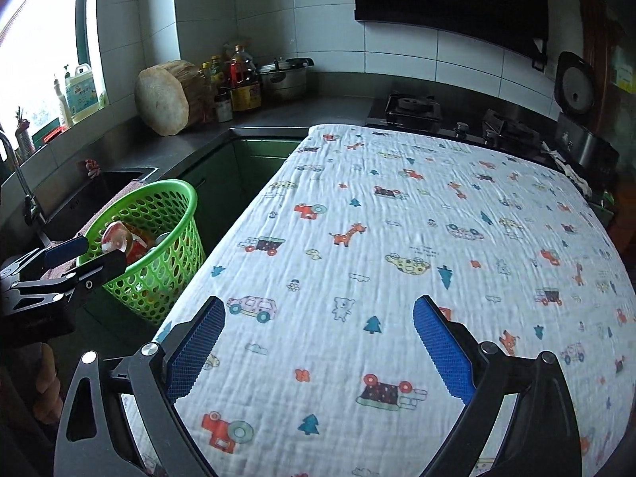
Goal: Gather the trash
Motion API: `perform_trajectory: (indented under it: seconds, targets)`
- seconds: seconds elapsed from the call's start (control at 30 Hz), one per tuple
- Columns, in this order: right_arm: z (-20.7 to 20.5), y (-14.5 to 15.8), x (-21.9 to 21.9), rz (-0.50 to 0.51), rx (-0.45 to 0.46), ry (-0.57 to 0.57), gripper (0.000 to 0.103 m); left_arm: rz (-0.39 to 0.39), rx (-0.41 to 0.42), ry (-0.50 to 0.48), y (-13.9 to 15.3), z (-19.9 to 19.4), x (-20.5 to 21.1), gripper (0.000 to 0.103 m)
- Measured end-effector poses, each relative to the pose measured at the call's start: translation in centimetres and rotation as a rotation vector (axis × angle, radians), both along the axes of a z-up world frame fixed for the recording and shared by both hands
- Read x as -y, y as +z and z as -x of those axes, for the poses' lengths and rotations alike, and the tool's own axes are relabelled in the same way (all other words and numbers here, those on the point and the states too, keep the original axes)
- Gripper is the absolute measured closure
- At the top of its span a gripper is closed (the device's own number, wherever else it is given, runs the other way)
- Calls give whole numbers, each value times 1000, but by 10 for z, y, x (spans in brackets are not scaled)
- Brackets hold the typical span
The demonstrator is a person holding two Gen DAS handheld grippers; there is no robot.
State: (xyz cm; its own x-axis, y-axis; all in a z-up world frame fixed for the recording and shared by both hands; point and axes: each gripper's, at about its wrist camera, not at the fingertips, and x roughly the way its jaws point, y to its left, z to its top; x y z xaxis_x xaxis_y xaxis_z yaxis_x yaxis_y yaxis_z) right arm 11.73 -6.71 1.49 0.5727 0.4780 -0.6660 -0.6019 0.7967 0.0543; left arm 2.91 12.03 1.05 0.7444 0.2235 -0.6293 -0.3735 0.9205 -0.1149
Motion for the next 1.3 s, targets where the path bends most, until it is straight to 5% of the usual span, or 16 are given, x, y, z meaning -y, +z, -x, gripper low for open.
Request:
perform_trajectory:
  seconds: [0.53, 1.3]
  targets:
    - [2, 4, 101, -83, -11, -216, 10, -103, -7, -94, 0, -27, 68, 5]
    - [8, -1, 121, -62, -3, -254, 9, -135, -22, -135, 2, -32, 97, 5]
